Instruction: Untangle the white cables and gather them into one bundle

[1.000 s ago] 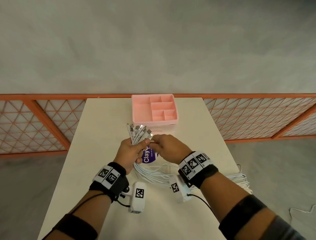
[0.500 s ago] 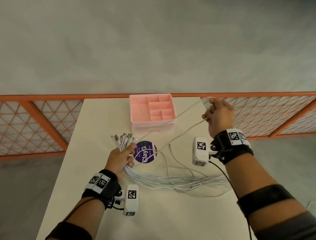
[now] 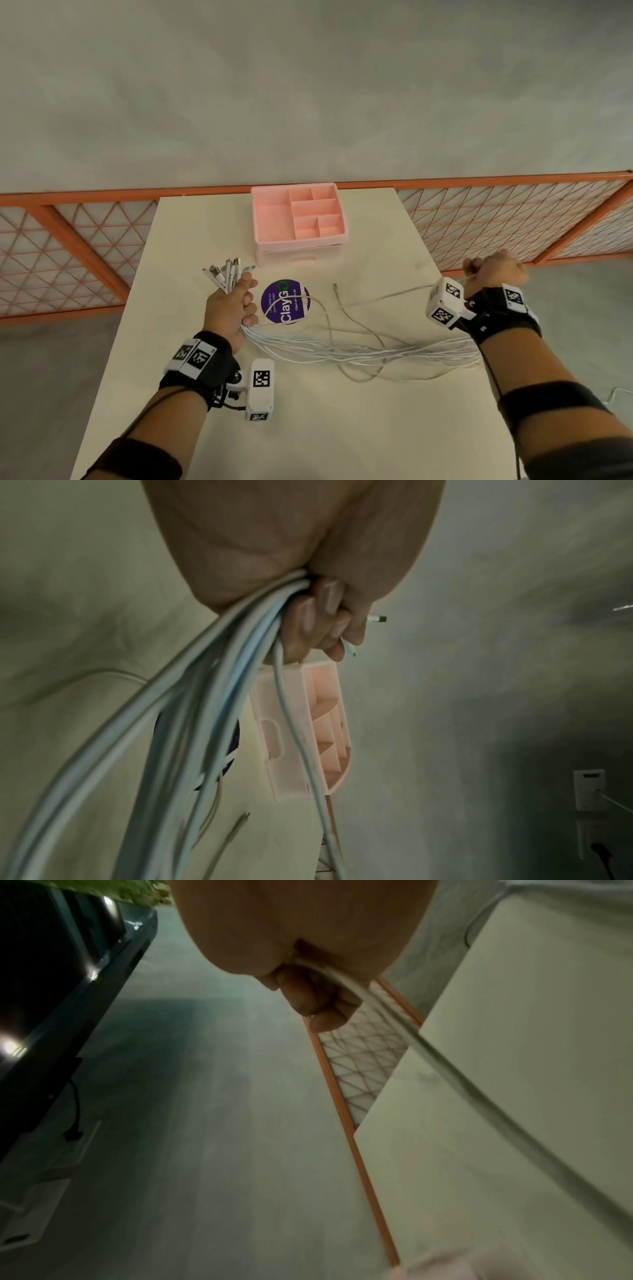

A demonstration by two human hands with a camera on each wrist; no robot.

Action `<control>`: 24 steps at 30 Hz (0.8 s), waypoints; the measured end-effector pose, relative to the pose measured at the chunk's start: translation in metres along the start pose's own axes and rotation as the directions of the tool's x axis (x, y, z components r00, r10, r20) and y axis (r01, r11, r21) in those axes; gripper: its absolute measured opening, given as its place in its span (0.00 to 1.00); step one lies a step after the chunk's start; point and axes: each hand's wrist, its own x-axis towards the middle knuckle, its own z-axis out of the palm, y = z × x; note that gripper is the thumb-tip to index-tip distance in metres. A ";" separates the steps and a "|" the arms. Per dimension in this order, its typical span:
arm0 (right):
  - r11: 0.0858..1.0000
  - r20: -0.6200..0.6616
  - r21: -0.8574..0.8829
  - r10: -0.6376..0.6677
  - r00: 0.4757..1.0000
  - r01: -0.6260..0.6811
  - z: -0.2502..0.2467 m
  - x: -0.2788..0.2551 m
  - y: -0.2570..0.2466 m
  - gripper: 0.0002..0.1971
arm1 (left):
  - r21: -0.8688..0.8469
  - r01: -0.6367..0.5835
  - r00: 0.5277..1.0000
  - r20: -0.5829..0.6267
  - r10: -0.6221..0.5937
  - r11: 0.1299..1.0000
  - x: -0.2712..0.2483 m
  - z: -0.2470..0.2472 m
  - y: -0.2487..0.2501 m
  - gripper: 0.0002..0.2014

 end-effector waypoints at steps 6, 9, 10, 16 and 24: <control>0.933 0.110 -0.360 0.060 0.992 -0.017 -0.054 0.041 0.018 0.12 | -0.001 0.004 1.000 -0.002 -0.004 1.000 -0.001 0.006 0.002 0.13; 0.852 0.086 -0.516 0.153 0.984 -0.087 -0.071 0.039 0.036 0.21 | 0.015 -0.012 1.000 0.025 0.011 1.000 -0.003 0.013 0.005 0.14; 0.800 0.068 -0.589 0.193 0.979 -0.116 -0.076 0.036 0.041 0.22 | 0.026 -0.015 0.999 0.032 0.015 1.000 -0.004 0.015 0.005 0.14; 0.335 0.299 -0.916 0.207 0.931 0.220 -0.065 0.001 0.079 0.23 | 0.019 -0.040 0.997 0.066 0.039 0.999 -0.016 0.032 0.007 0.14; 0.432 0.873 -0.374 0.462 0.155 0.820 0.005 -0.183 0.117 0.29 | -0.027 -0.143 0.979 0.142 0.145 0.989 -0.035 0.072 0.019 0.16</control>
